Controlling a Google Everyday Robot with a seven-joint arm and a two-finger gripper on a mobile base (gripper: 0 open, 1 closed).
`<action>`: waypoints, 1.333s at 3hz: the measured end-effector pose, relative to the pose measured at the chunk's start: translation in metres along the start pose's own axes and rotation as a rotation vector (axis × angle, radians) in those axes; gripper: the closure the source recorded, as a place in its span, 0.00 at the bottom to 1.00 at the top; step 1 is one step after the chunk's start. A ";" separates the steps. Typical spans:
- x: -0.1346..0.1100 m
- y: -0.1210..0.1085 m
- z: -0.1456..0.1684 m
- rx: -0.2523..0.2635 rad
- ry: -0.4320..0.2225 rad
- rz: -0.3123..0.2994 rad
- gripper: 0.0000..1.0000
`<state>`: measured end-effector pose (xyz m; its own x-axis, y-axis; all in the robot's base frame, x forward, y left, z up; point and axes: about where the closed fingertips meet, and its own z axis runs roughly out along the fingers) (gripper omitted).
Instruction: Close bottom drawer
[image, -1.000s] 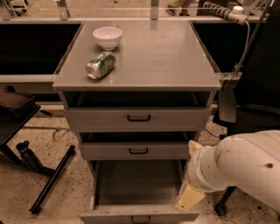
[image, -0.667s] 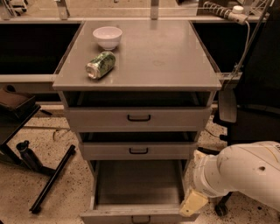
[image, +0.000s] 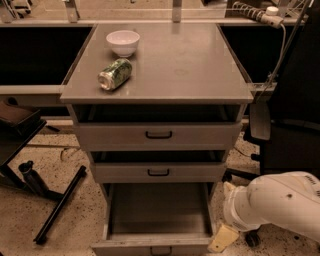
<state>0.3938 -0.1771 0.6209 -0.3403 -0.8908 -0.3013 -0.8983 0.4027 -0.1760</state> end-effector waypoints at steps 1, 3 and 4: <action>0.048 0.010 0.071 -0.067 0.017 0.069 0.00; 0.082 0.048 0.174 -0.210 -0.092 0.114 0.00; 0.088 0.046 0.185 -0.220 -0.100 0.122 0.00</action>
Offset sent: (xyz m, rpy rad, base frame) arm -0.0180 -0.0416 -0.2428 0.2232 0.2006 -0.1491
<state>0.3735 -0.1981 0.4128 -0.4306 -0.8087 -0.4007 -0.8948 0.4407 0.0722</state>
